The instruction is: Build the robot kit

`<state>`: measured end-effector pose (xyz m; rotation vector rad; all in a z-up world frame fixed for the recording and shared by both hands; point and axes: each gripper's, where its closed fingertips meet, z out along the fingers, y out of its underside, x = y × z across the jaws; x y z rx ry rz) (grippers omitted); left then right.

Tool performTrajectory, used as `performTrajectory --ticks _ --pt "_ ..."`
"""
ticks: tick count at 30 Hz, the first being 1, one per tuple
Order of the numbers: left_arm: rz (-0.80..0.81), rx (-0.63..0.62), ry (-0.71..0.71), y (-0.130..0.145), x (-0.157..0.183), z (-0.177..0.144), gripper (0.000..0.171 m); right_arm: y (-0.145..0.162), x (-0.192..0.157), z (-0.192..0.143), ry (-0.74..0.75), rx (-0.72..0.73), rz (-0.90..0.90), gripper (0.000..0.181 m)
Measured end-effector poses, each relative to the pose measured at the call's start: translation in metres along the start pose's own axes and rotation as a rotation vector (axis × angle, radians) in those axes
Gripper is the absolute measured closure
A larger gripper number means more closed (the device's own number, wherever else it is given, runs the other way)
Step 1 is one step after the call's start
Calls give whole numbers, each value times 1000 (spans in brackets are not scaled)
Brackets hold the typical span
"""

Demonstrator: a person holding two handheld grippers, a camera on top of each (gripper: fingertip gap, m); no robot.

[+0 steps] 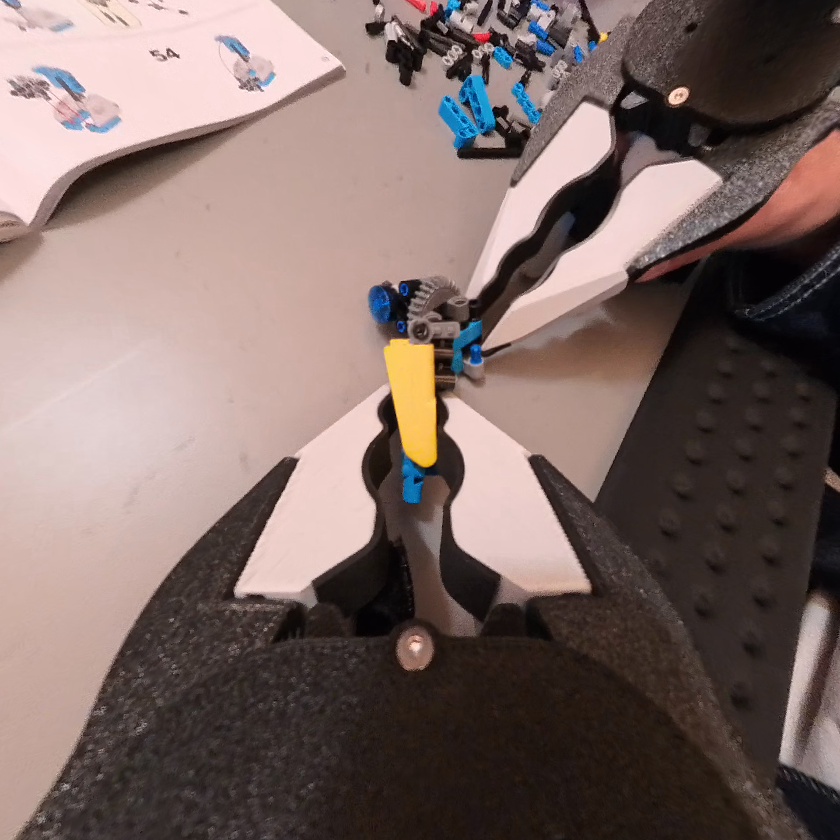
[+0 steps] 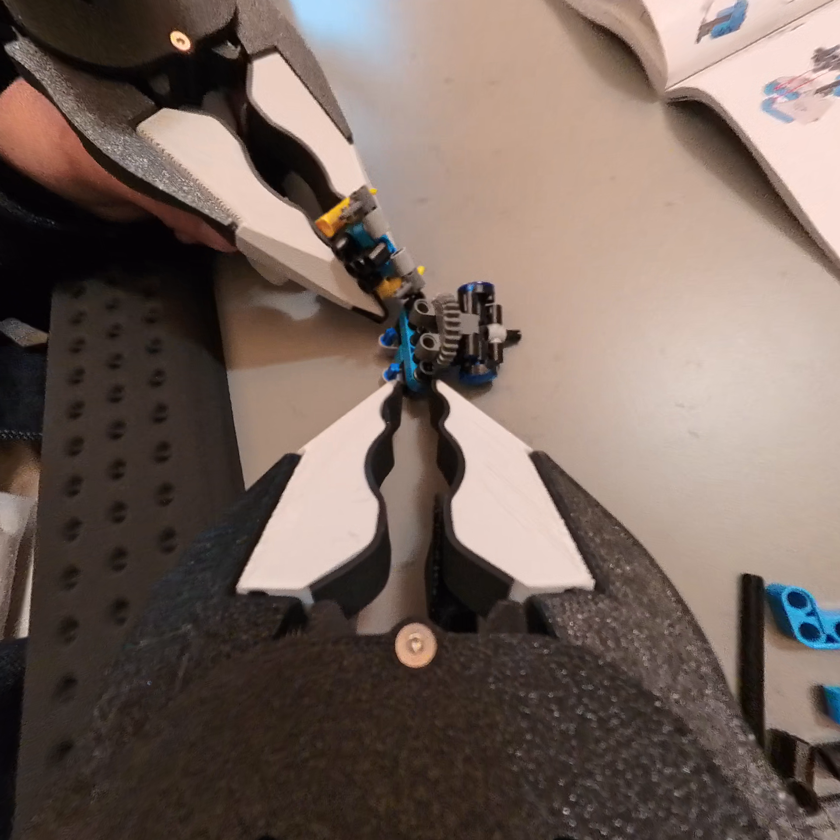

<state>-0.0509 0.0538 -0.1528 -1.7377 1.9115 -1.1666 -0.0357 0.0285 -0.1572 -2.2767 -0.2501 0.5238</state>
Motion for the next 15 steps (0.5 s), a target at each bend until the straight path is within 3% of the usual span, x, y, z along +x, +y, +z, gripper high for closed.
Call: performTrajectory --ticks 6,11,15 --pt "46 -51 30 3 14 11 159 -35 -8 -21 80 66 -77 175" --pt "33 -21 3 1 7 5 159 -32 0 -35 268 -234 -238 176" --pt "-18 27 -1 -4 -1 -3 159 -17 3 -28 225 -442 -265 176"
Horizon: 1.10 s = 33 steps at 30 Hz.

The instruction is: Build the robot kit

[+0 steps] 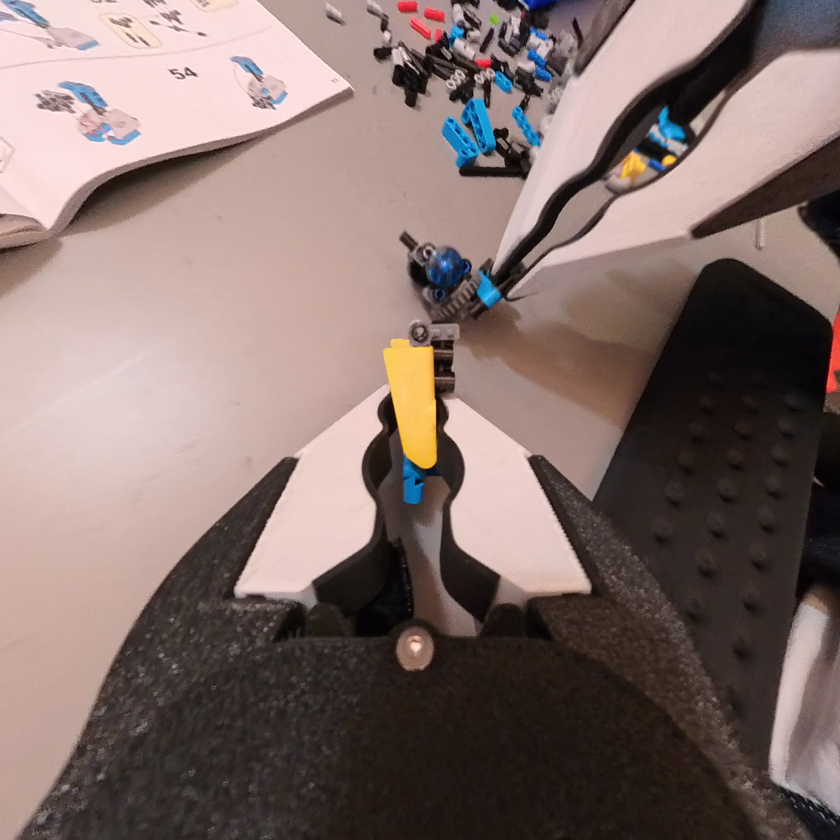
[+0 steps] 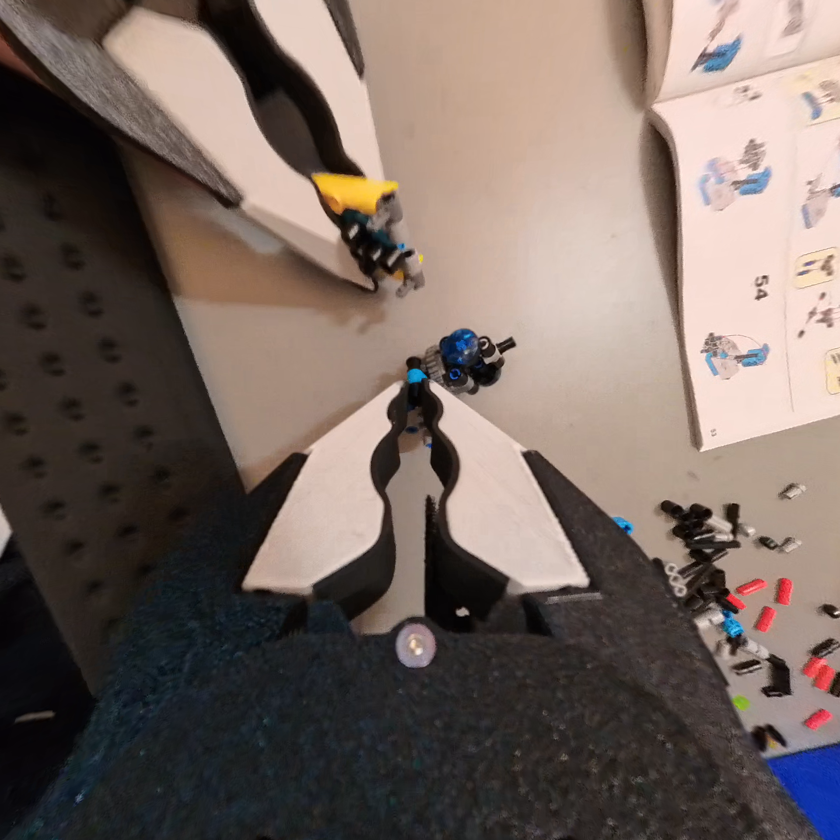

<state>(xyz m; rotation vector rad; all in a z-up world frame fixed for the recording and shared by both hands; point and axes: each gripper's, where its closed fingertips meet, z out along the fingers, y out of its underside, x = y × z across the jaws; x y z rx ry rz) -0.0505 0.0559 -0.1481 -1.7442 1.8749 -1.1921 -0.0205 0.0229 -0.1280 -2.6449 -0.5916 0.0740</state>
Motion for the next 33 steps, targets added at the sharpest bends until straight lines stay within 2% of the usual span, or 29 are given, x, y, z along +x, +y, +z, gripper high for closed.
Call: performTrajectory --ticks 3,8,16,18,20,23,33 --pt "-22 27 2 -2 -4 -5 159 0 -2 8 -47 -33 -28 176" --pt "-42 59 18 -6 -5 -10 159 -3 2 18 -3 4 -152 176" --pt "-65 93 39 -10 -6 -14 159 -5 -7 21 220 100 -431 166" --pt "-71 94 44 -10 -6 -14 159 -8 -6 15 265 161 -423 162" --pt "-70 94 44 -10 -6 -14 159 -7 1 8 308 220 -342 153" --pt "-68 74 46 -7 -5 -12 159 -7 -3 5 339 322 -277 154" --pt "-44 61 42 -5 -3 -10 159 -3 -2 23 527 186 -482 159"
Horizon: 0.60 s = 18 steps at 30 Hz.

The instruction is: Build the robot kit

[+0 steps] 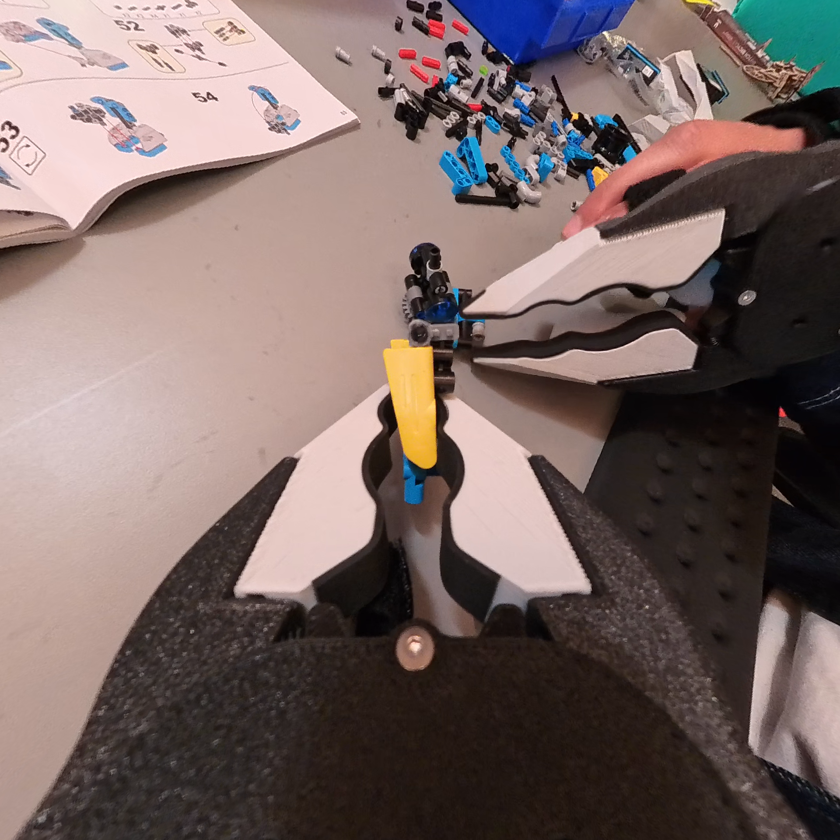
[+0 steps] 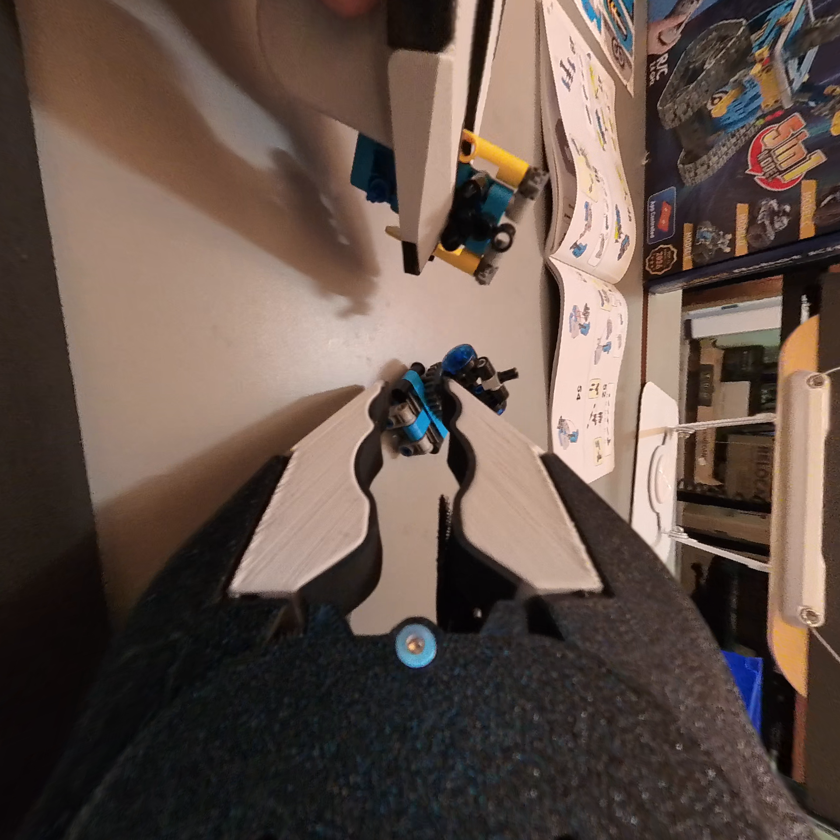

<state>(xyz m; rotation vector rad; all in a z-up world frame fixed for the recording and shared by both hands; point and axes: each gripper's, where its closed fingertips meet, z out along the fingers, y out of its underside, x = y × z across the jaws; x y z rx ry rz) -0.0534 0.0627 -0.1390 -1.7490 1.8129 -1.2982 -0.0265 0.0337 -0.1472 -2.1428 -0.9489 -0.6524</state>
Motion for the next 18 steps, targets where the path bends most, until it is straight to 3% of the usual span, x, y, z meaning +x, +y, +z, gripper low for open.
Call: performTrajectory --ticks 14,16,18 --pt "18 -3 1 0 2 0 159 10 2 13 123 -68 -220 172" --pt "13 1 -1 0 1 0 159 13 8 14 128 -101 -204 173" --pt "6 9 -3 -1 0 -1 159 3 11 8 67 -46 -68 174"
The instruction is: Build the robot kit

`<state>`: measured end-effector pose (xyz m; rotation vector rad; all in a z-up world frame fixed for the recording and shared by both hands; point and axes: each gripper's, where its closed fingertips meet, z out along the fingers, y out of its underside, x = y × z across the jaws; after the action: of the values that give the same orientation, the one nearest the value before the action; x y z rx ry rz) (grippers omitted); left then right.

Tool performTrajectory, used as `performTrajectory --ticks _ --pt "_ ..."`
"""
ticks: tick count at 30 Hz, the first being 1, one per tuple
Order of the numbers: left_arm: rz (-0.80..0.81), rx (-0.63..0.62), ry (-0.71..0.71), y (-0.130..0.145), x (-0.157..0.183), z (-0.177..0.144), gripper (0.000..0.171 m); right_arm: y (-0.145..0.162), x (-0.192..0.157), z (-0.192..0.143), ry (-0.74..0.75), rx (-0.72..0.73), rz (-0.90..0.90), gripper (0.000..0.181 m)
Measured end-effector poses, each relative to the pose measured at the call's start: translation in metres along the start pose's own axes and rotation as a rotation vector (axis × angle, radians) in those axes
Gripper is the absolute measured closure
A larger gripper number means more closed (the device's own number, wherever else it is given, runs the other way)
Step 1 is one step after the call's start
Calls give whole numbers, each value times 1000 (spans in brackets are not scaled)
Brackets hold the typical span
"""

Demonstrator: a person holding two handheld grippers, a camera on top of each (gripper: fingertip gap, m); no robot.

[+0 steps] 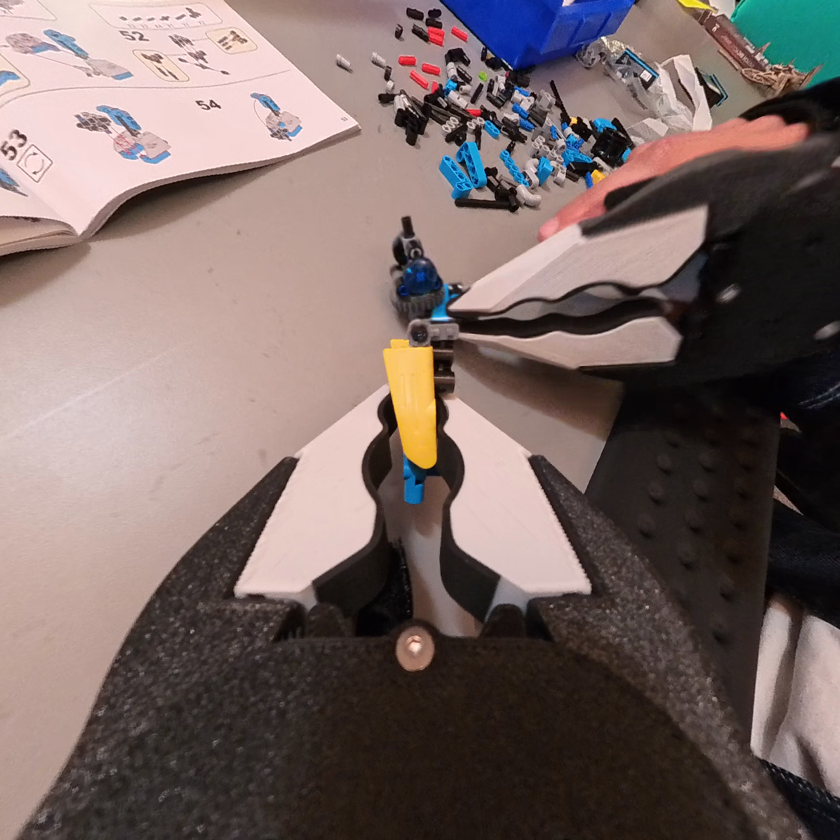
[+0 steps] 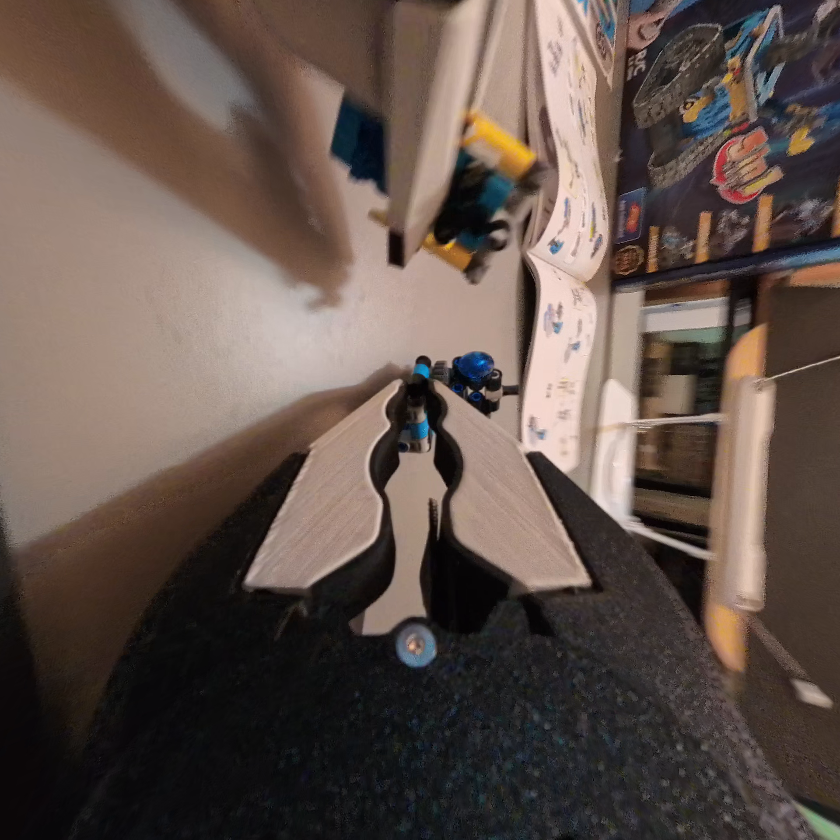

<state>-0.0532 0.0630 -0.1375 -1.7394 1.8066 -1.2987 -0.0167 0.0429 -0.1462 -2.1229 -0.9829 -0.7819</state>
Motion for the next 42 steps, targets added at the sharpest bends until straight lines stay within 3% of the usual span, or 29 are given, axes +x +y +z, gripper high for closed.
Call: performTrajectory --ticks 4,7,15,27,32,36,42 --pt "-7 2 2 0 -1 -1 159 -29 16 -26 -252 185 467 175" --pt "4 6 18 -1 3 0 159 -40 18 -37 -422 242 636 175" --pt "-24 -14 33 2 3 1 159 -49 3 -20 -474 193 577 174" --pt "-138 -94 52 15 -6 7 159 -47 -7 -2 -395 139 480 174" --pt "-144 -87 71 14 -4 7 159 -41 -11 8 -263 16 239 174" --pt "-182 -28 62 6 -10 0 160 -47 -4 2 -317 63 360 175" --pt "-132 -68 88 11 -1 4 159 -49 5 -14 -417 136 525 175"
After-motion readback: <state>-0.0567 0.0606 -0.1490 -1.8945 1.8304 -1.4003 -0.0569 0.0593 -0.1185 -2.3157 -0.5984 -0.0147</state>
